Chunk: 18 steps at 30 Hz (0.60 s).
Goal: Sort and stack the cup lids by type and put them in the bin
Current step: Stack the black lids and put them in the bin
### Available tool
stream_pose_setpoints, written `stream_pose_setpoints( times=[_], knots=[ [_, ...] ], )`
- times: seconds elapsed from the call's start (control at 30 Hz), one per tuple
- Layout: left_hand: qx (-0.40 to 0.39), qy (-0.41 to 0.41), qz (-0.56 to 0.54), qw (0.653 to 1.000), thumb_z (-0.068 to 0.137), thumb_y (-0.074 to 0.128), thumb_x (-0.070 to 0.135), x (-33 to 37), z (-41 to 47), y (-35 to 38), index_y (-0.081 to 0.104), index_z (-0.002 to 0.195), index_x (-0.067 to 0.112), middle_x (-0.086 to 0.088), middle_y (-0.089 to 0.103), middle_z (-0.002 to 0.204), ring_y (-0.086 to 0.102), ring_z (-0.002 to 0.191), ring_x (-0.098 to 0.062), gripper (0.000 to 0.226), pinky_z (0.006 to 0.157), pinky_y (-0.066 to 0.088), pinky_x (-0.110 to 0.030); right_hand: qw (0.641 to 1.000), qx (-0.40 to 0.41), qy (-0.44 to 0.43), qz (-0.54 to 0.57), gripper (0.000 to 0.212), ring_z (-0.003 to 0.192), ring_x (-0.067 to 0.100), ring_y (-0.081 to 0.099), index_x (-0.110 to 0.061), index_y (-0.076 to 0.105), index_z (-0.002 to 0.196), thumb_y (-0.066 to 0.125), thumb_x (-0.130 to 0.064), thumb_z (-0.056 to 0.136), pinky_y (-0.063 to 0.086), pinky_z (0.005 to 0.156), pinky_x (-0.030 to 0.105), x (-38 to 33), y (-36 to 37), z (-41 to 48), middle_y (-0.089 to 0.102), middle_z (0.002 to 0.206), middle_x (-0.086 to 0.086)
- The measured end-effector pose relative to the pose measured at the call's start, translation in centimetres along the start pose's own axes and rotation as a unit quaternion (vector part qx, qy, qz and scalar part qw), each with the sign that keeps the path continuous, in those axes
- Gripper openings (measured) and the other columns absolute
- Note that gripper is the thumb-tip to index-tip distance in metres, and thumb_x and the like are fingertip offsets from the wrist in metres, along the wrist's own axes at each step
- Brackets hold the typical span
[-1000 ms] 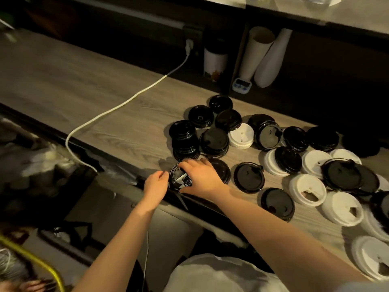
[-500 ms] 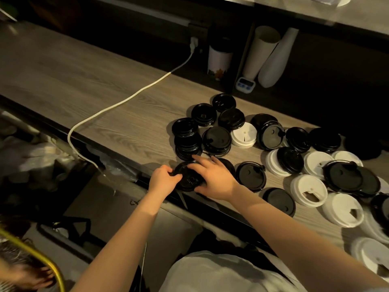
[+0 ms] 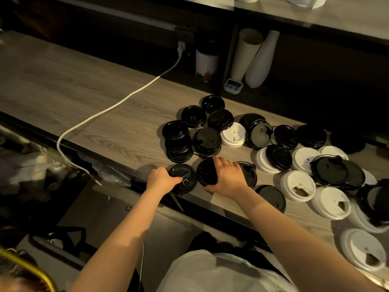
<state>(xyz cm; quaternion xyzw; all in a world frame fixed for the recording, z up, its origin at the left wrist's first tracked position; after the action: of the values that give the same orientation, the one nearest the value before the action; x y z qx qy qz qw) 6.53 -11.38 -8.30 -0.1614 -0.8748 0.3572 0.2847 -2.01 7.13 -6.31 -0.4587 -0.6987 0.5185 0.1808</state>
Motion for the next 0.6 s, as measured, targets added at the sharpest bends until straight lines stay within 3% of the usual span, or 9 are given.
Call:
stream_pose_setpoints(
  times=[0.2, 0.43, 0.6],
  knots=[
    [-0.008, -0.015, -0.009, 1.000, 0.072, 0.074, 0.042, 0.1, 0.2, 0.1, 0.050, 0.126, 0.001, -0.016, 0.049, 0.130, 0.052, 0.117, -0.032, 0.072, 0.098, 0.046, -0.042, 1.000, 0.010, -0.024, 0.009, 0.101, 0.128, 0.030, 0.035, -0.014, 0.022, 0.145, 0.072, -0.048, 0.065, 0.028, 0.110, 0.041, -0.1, -0.4, 0.1, 0.037, 0.136, 0.010],
    [0.000, -0.006, 0.046, 0.999, 0.069, 0.074, 0.052, 1.1, -0.8, 0.6, 0.029, 0.140, 0.000, -0.018, 0.033, 0.141, 0.037, 0.130, -0.034, 0.098, 0.105, 0.038, -0.040, 0.966, 0.101, -0.039, 0.233, 0.095, 0.126, 0.027, 0.036, -0.013, 0.029, 0.143, 0.080, -0.028, 0.064, 0.030, 0.101, 0.027, 2.6, -3.2, -1.1, 0.039, 0.132, 0.010],
    [-0.018, 0.037, 0.103, 0.994, 0.069, 0.073, 0.053, 3.2, -1.5, 1.9, 0.036, 0.139, 0.004, -0.017, 0.032, 0.144, 0.034, 0.131, -0.033, 0.092, 0.105, 0.035, -0.037, 0.942, 0.151, 0.000, 0.299, 0.098, 0.125, 0.025, 0.038, -0.011, 0.028, 0.143, 0.083, -0.029, 0.064, 0.030, 0.101, 0.026, 4.7, -4.6, -2.3, 0.040, 0.131, 0.010]
  ],
)
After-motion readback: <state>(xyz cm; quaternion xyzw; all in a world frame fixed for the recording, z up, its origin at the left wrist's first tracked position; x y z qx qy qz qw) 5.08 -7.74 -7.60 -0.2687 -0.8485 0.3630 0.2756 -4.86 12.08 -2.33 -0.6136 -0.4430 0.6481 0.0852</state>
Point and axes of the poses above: each hand's wrist, its own z-axis towards the middle knuckle, its own y-axis out of the palm, x = y × z, the point moved 6 cm from there along z, towards the middle knuckle
